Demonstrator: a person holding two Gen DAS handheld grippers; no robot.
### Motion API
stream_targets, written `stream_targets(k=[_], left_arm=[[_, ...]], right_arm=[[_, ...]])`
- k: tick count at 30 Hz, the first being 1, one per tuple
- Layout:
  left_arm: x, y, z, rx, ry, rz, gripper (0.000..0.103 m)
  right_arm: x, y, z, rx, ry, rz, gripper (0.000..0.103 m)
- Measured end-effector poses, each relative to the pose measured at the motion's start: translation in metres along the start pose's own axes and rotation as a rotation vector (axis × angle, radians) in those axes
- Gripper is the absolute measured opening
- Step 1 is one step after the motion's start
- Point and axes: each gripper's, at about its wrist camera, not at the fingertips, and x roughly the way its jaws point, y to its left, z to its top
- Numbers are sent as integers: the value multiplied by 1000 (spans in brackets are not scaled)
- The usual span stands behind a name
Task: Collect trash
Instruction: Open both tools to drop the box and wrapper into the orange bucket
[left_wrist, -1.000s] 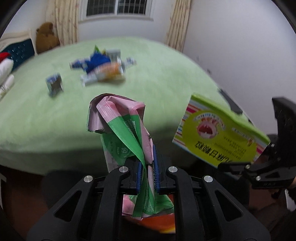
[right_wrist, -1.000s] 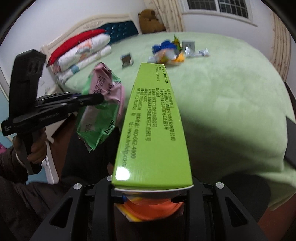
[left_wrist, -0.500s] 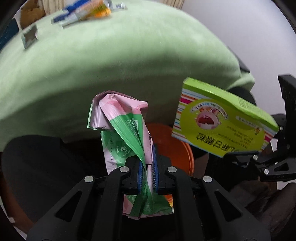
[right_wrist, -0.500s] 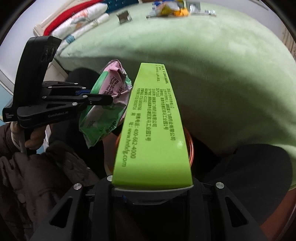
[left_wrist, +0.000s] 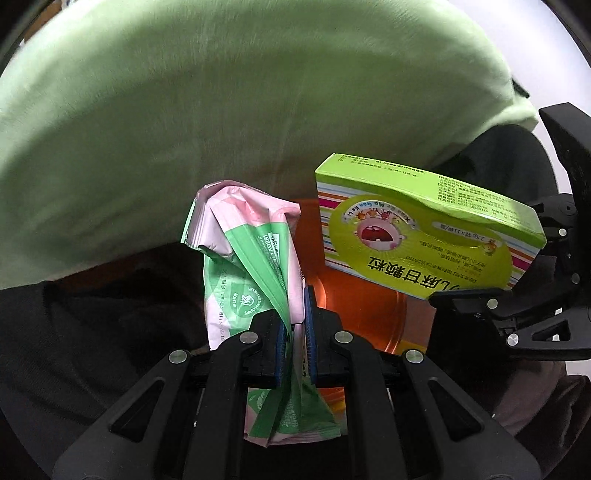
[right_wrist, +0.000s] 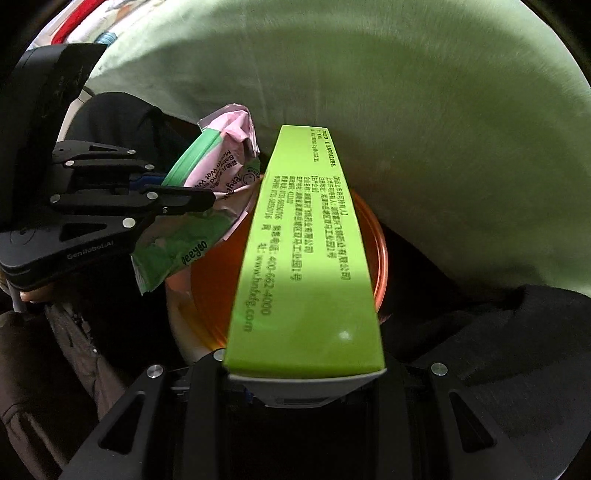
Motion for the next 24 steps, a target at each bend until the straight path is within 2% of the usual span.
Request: stream_targets(k=[4, 6, 7, 8, 9, 10, 14, 18, 24], left_arm=[[9, -1, 9, -10, 37, -18, 8], [13, 2, 17, 6, 74, -56, 9], [15, -1, 19, 11, 89, -58, 17], [18, -2, 21, 17, 105, -52, 26], [21, -3, 23, 22, 118, -31, 54], [22, -4, 25, 26, 114, -3, 72], [11, -6, 33, 34, 66, 16, 73], [10, -7, 35, 21, 65, 21, 73], [-4, -4, 36, -11, 31, 16, 73]], right_arm=[[10, 2, 8, -4, 33, 8, 31], [15, 1, 12, -12, 46, 15, 36], [18, 2, 16, -17, 54, 20, 42], [21, 2, 19, -15, 60, 14, 67], [22, 1, 21, -9, 57, 6, 78], [22, 0, 22, -3, 50, 0, 81], [15, -6, 23, 28, 35, 7, 81], [0, -11, 15, 57, 4, 12, 81], [-31, -14, 0, 42, -87, 2, 81]])
